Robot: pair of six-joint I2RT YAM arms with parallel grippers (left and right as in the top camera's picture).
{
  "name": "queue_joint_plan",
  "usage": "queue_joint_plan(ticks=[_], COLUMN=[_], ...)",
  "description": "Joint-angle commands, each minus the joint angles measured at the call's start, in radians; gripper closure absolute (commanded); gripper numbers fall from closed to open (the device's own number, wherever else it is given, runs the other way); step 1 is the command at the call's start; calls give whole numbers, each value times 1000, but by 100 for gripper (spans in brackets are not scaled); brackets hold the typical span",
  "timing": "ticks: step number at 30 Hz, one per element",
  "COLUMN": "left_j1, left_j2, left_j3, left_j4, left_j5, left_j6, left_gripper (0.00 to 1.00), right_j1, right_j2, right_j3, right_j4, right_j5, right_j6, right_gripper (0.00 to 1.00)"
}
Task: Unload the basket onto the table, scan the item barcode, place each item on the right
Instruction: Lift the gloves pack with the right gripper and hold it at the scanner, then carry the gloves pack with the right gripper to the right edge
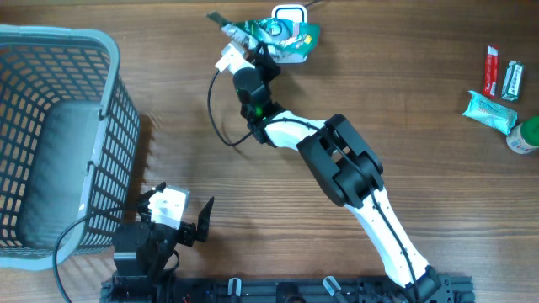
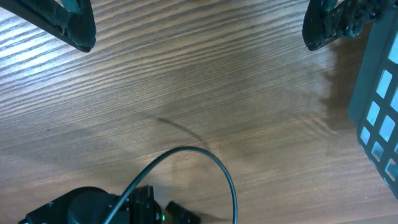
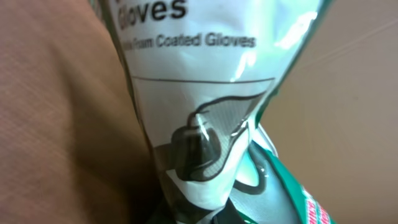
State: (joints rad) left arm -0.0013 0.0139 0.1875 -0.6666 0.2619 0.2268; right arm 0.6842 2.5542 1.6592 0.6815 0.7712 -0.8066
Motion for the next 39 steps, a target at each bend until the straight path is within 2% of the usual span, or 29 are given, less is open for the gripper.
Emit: queue_joint_plan(ticks=[1,7,12,14,16,19,25,28,31,32,33,34,36,39], left_j1=[4,4,4,4,4,4,4,4,4,4,4,4,4,4], left_j2=[-6,-6,-6,-6,-6,-6,-6,-6,-6,-6,-6,-6,-6,-6], left_j3=[-4,-4,-4,-4,-4,-4,-4,-4,-4,-4,-4,-4,-4,-4], left_j4=[2,2,2,2,3,3,3,2,2,3,3,3,3,3], left_j5=[18,18,18,18,18,18,18,18,18,18,18,18,18,18], left_j6=[-6,-6,-6,-6,-6,-6,-6,-6,-6,-6,-6,-6,-6,-6], left_gripper=[0,0,0,0,0,0,0,0,0,0,0,0,0,0], right_j1=[4,-47,-183,-262,-356,-479,-664,-756,-839,-851,-856,-856,-844,-811], right_j2=[-100,-264,-371,-379,-378,-375,-374,-374,-377,-383,-394,-407,-452,-537], right_j3=[4,4,4,3,-10,-65,-140,-141,-140,-138,-135,-130,-111,-72], right_j4=[-51,-111,-155,-219,-352,-650,-1009,-1114,-1172,-1181,-1195,-1206,-1230,-1274], right_j5=[89,272,517,644,749,684,359,195,107,81,47,25,-25,-54], right_j6=[124,130,142,179,293,440,782,853,919,923,927,937,949,1006], right_gripper=[96,96,96,96,96,96,96,96,83,71,53,39,0,0])
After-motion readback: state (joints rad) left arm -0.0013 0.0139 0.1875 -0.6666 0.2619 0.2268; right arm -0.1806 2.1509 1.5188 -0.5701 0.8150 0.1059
